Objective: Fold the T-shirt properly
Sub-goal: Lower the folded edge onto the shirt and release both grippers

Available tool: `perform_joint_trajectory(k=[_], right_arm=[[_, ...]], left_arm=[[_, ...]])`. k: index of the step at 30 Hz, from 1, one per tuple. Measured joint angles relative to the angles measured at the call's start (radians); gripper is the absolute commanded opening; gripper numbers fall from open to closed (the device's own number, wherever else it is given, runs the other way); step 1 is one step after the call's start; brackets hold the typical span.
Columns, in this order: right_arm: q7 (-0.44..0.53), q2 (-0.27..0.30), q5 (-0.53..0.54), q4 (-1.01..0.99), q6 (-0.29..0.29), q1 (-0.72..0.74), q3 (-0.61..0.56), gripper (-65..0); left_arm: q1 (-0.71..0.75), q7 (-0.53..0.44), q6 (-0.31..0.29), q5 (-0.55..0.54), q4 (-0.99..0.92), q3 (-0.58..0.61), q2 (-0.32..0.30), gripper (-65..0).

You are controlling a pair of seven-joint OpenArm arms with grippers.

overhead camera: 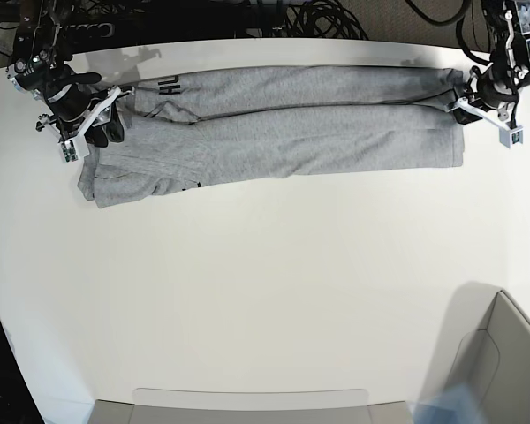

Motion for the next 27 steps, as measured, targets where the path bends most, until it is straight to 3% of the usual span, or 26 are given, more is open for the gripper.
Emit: perform_joint_trajectory(k=[5,14,17,20,23,27], right_arm=[[-0.009,0.018,-0.004,-0.042,0.000,0.005,0.000,-47.3],[-0.002,0.024,-0.001,-0.048,0.000,0.012,0.000,-47.3],[-0.002,0.023,-0.001,-0.048,0.000,0.013,0.000,-47.3],[-0.003,0.022,-0.002,-0.048,0.000,0.012,0.000,-47.3],[-0.002,0.021,-0.001,-0.048,0.000,0.012,0.000,-47.3],[-0.002,0.021,-0.001,-0.048,0.000,0.012,0.000,-47.3]], left_arm=[[-0.012,-0.053,-0.009,-0.010,-0.045,0.147,-0.048,-40.8],[-0.089,-0.123,-0.040,-0.053,-0.235,0.147,-0.058,-40.8],[-0.083,-0.140,-0.138,-0.032,-0.239,0.139,-0.057,-42.0],[-0.084,-0.085,-0.261,-0.067,-0.248,0.132,-0.066,-52.0],[-0.084,-0.027,-0.298,-0.097,-0.252,0.083,-0.054,-65.0],[-0.133,0.024,-0.318,-0.126,-0.290,0.020,-0.046,-65.0]])
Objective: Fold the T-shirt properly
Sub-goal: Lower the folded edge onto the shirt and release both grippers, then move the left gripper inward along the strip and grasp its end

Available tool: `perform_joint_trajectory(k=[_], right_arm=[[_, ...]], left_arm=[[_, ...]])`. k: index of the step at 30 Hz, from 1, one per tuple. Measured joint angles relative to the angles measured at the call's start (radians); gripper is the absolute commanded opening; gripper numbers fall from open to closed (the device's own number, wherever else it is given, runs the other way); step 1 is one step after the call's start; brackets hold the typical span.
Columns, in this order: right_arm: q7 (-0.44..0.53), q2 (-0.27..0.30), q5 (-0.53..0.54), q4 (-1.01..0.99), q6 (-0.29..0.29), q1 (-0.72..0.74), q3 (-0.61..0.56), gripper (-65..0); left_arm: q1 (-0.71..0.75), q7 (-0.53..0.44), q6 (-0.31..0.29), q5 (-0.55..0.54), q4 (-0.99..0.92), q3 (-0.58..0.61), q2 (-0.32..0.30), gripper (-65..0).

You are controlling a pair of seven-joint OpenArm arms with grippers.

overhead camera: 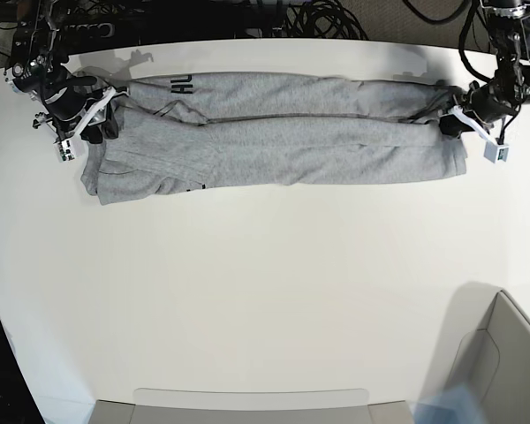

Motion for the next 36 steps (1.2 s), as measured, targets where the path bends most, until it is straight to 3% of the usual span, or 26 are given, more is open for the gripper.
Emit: perform_joint_trajectory(k=[6,13,22,29,33,36], right_arm=[[0.000,-0.004,0.000,0.000,0.000,0.002,0.000,-47.3],[-0.003,-0.049,0.000,0.054,0.000,-0.002,0.000,-47.3],[-0.004,-0.077,0.000,0.058,0.000,-0.003,-0.002,-47.3],[-0.004,-0.075,0.000,0.058,0.000,-0.003,-0.002,-47.3],[-0.004,-0.076,0.000,0.058,0.000,-0.003,-0.002,-47.3],[-0.004,-0.075,0.000,0.058,0.000,0.000,-0.002,-47.3]], left_arm=[[-0.048,0.023,0.017,0.051,-0.033,-0.112,0.005,-65.0],[-0.061,0.031,0.023,0.055,0.039,-0.135,0.005,-65.0],[-0.060,0.216,0.021,0.059,0.337,-0.136,0.011,-65.0],[-0.029,0.286,0.022,0.059,0.519,-0.121,0.124,-65.0],[-0.009,0.294,0.021,0.062,0.573,-0.004,0.130,-65.0],[0.003,0.282,0.021,0.056,0.602,0.046,0.177,-65.0]])
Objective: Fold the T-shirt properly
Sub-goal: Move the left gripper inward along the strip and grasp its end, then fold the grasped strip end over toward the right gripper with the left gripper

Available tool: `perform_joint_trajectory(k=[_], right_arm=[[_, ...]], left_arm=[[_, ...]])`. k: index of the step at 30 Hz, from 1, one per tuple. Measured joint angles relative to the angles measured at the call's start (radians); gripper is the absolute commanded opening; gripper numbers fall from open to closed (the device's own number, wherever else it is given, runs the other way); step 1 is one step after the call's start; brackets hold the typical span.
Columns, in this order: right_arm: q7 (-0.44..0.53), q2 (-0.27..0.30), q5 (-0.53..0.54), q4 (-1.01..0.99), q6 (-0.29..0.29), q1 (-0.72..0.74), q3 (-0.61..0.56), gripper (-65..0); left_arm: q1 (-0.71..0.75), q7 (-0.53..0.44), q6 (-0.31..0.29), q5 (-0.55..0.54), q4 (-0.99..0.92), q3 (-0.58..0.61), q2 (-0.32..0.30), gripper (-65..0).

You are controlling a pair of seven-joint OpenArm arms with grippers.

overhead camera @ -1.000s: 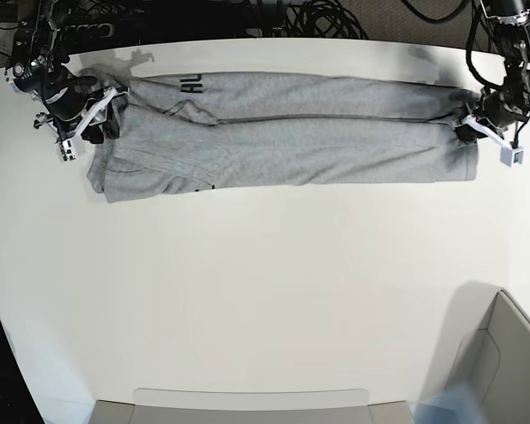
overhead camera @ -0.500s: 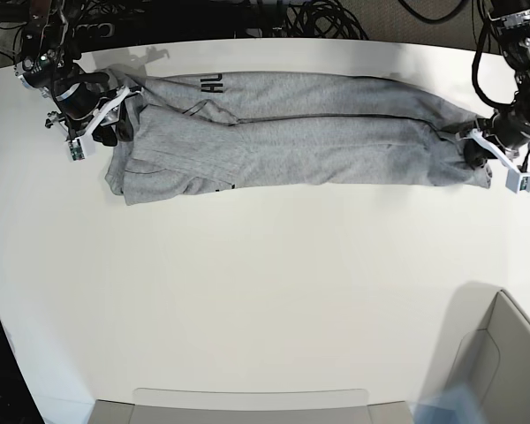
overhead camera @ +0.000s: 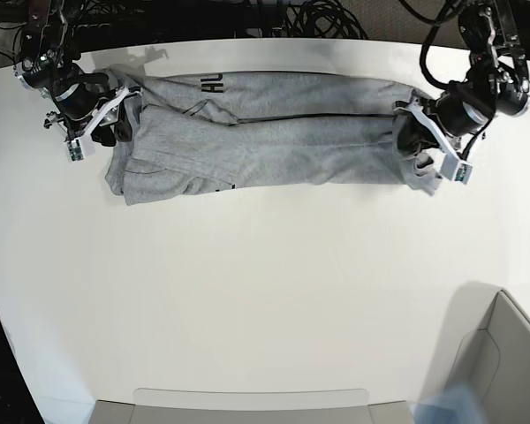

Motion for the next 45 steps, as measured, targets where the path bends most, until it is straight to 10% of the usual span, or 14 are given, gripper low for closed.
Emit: perform_joint_trajectory(k=[17,35,41,45], right_arm=[[0.000,0.001,-0.004,0.000,0.000,-0.001,-0.031,-47.3],[0.001,0.000,-0.003,0.000,0.000,-0.001,-0.044,-47.3],[0.000,0.000,-0.003,0.000,0.000,-0.003,-0.044,-47.3],[0.000,0.000,-0.003,0.000,0.000,-0.003,-0.044,-47.3]], left_arm=[[-0.035,-0.052,0.109,0.195,-0.003,0.306,0.186,-65.0],[-0.097,-0.104,0.113,0.221,-0.066,0.385,0.230,-65.0],[-0.110,-0.106,0.113,0.221,-0.068,0.432,0.228,-41.9],[-0.102,-0.157,0.078,0.167,-0.018,0.436,0.227,-48.2]])
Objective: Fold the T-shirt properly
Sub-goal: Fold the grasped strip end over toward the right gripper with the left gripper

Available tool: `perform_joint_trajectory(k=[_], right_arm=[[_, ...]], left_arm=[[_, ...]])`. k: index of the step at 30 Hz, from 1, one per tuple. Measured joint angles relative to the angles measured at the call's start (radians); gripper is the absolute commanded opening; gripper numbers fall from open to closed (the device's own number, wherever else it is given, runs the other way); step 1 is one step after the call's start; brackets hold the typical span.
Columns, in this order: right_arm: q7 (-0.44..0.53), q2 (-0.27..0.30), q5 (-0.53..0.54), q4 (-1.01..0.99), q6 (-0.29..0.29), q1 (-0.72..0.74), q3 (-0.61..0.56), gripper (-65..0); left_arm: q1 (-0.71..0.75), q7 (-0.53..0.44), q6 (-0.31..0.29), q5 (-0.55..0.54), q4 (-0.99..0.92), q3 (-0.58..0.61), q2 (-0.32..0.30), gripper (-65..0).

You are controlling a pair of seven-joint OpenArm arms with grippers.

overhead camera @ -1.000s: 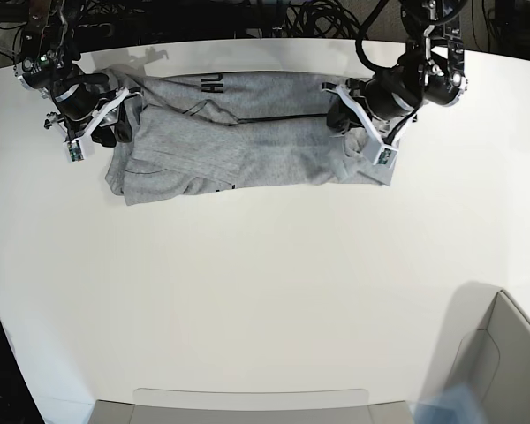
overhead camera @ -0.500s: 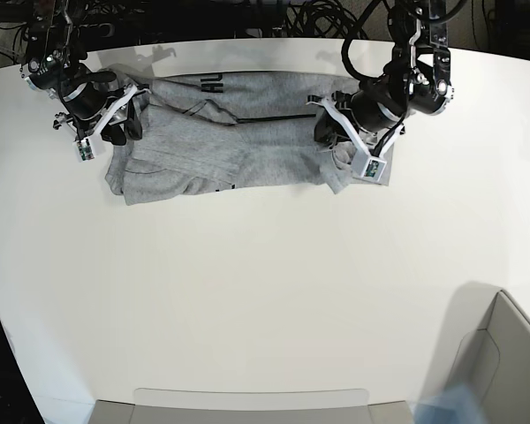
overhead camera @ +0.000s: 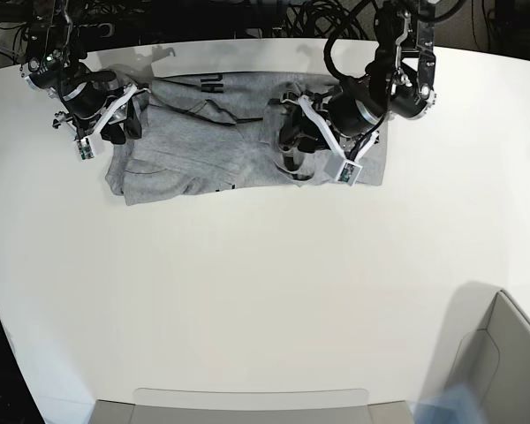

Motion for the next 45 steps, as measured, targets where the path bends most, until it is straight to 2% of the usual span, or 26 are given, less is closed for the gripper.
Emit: perform_joint_trajectory(k=[4,6,9,12,15,20,26,29,33,38,44,45], right_arm=[[0.000,0.000,0.000,0.000,0.000,0.000,0.000,-47.3],[0.002,0.000,0.000,0.000,0.000,0.002,0.000,-47.3],[-0.001,0.000,0.000,0.000,0.000,-0.001,0.002,-47.3],[0.004,0.000,0.003,0.000,0.000,0.004,0.005,-47.3],[-0.001,0.000,0.003,0.021,0.000,0.002,0.006,-47.4],[0.005,-0.009,0.005,0.051,0.000,0.010,0.013,-47.5],[0.003,-0.044,0.005,0.055,0.000,0.021,0.113,-47.5],[0.004,-0.041,0.006,0.058,0.000,0.022,0.152,-47.5],[0.002,-0.040,0.003,0.058,0.000,0.019,0.206,-47.5],[0.003,-0.039,0.068,0.058,0.000,0.019,0.232,-47.5],[0.003,-0.036,0.071,0.058,0.000,0.019,0.236,-47.5],[0.003,-0.036,0.071,0.058,0.000,0.019,0.235,-47.5]], left_arm=[[-0.003,-0.010,-0.117,-0.142,-0.001,-0.061,0.006,-56.5],[-0.001,-0.007,-0.135,-0.163,-0.002,-0.136,0.010,-61.0],[0.036,-0.018,-0.131,-0.170,-0.002,-0.234,0.002,-65.0],[0.077,0.001,-0.131,-0.165,-0.040,-0.273,-0.023,-65.0],[0.072,-0.002,-0.130,-0.155,-0.097,-0.234,-0.042,-65.0],[0.057,-0.024,-0.131,-0.167,-0.113,-0.136,-0.033,-65.0],[-0.028,-0.041,-0.131,-0.150,-0.223,-0.047,-0.033,-65.0],[-0.024,-0.051,-0.130,-0.104,-0.206,-0.048,-0.035,-65.0],[-0.024,-0.054,-0.131,-0.106,-0.189,-0.050,-0.034,-65.0],[-0.029,-0.063,-0.131,-0.101,-0.169,-0.060,-0.013,-65.0],[-0.026,-0.088,-0.129,-0.098,-0.172,-0.151,-0.014,-65.0],[-0.025,-0.089,-0.114,-0.099,-0.172,-0.162,-0.014,-65.0]])
